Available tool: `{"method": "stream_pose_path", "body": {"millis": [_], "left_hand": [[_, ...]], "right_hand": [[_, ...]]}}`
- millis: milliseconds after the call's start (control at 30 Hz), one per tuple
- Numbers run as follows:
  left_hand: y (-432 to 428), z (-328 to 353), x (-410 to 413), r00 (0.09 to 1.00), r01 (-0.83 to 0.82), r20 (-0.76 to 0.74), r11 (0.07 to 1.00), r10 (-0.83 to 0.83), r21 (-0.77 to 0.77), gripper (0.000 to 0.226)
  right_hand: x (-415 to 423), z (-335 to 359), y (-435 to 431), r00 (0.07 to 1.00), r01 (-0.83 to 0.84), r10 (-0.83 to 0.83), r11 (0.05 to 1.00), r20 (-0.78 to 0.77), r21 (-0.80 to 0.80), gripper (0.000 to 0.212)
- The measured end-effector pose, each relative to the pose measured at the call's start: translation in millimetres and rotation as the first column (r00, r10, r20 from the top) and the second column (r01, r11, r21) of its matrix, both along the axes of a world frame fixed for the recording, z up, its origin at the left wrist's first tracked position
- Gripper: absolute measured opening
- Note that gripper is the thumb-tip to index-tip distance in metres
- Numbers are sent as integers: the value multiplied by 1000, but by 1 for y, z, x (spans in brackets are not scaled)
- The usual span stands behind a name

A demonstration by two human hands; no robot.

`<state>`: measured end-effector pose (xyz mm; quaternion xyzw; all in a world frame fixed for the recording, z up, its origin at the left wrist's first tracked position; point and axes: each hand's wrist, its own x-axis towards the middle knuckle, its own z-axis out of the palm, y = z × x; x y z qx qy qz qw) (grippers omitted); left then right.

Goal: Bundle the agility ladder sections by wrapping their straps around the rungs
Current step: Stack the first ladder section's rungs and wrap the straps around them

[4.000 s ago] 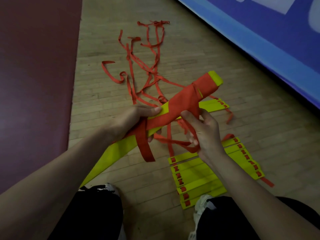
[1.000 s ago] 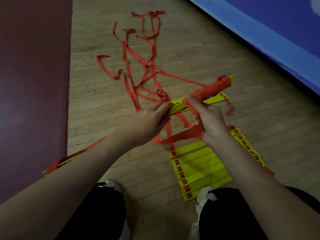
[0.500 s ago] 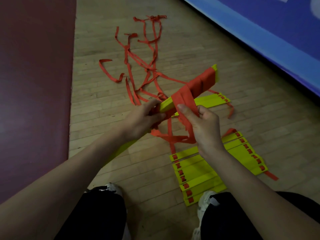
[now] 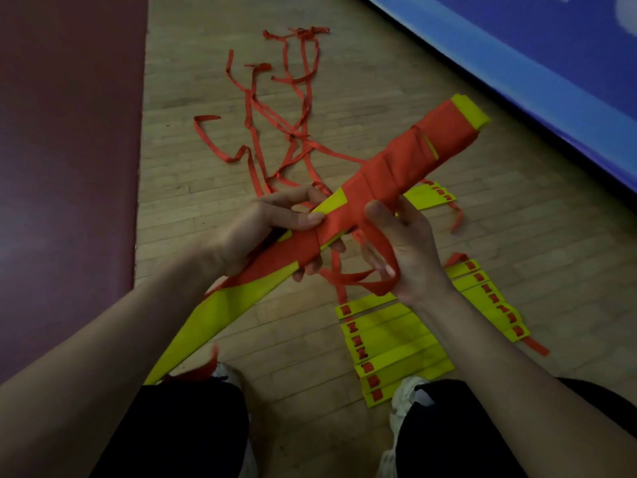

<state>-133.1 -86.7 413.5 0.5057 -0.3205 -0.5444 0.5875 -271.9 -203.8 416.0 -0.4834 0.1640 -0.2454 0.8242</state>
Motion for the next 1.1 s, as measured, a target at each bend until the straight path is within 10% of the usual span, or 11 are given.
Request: {"method": "stream_pose_path", "body": {"millis": [167, 233, 433, 567, 800, 1100], "left_hand": [[3, -2, 4, 958, 240, -163, 971, -235, 8, 42], [2, -2, 4, 961, 239, -162, 969, -225, 70, 38], [-7, -5, -7, 973, 0, 226, 978, -48, 210, 23], [-13, -18, -12, 812, -129, 584, 972, -10, 196, 54], [-14, -40, -21, 249, -102, 968, 995, 26, -1, 57], [-14, -37, -21, 240, -200, 970, 977, -31, 81, 48]], "right_hand": [[-6, 7, 4, 975, -200, 194, 979, 110, 46, 43], [-6, 3, 1, 984, -167, 164, 984, 65, 54, 22], [3, -16, -12, 993, 45, -41, 998, -107, 35, 23], [10, -23, -20, 976, 142, -136, 990, -169, 24, 42], [14, -27, -36, 923, 292, -248, 950, -293, 114, 49], [14, -40, -36, 890, 187, -193, 981, -414, -54, 27]]}}
